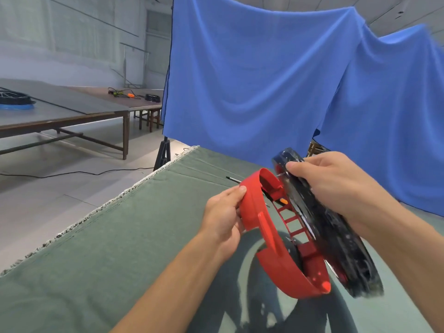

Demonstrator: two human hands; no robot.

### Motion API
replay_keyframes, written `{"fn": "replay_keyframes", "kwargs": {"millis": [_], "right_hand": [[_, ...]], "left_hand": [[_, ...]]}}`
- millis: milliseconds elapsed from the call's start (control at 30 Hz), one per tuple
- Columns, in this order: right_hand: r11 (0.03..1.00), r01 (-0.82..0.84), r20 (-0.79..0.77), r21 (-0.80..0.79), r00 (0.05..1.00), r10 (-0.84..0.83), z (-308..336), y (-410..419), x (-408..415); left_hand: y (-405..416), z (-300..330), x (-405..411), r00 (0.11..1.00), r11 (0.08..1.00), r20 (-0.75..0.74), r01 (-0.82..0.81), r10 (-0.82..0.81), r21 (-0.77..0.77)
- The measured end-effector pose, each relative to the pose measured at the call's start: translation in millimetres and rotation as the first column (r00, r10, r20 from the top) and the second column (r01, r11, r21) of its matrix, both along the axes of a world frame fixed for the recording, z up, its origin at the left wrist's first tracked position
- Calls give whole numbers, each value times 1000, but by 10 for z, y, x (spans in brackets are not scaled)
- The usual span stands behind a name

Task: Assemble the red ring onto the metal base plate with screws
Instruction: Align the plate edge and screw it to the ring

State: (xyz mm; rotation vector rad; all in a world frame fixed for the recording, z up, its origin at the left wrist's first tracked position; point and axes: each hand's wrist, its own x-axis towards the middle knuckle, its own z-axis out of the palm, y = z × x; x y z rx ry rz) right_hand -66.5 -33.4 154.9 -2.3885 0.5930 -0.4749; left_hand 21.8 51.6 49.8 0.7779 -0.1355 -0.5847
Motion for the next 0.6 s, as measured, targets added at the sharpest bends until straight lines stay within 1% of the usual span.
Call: {"fn": "replay_keyframes", "kwargs": {"millis": [133, 333, 600], "right_hand": [[999, -25, -59, -30, 998, 23, -16, 125, 43], [999, -21, -81, -39, 997, 18, -43, 189, 56], [1000, 3, -98, 0, 995, -3, 29, 232, 52]], "left_hand": [[1, 14, -35, 1000, 998, 18, 21, -20, -55], [27, 36, -15, 997, 992, -54, 46, -53, -114], [52, 17, 26, 982, 987, -140, 110, -126, -120]]}}
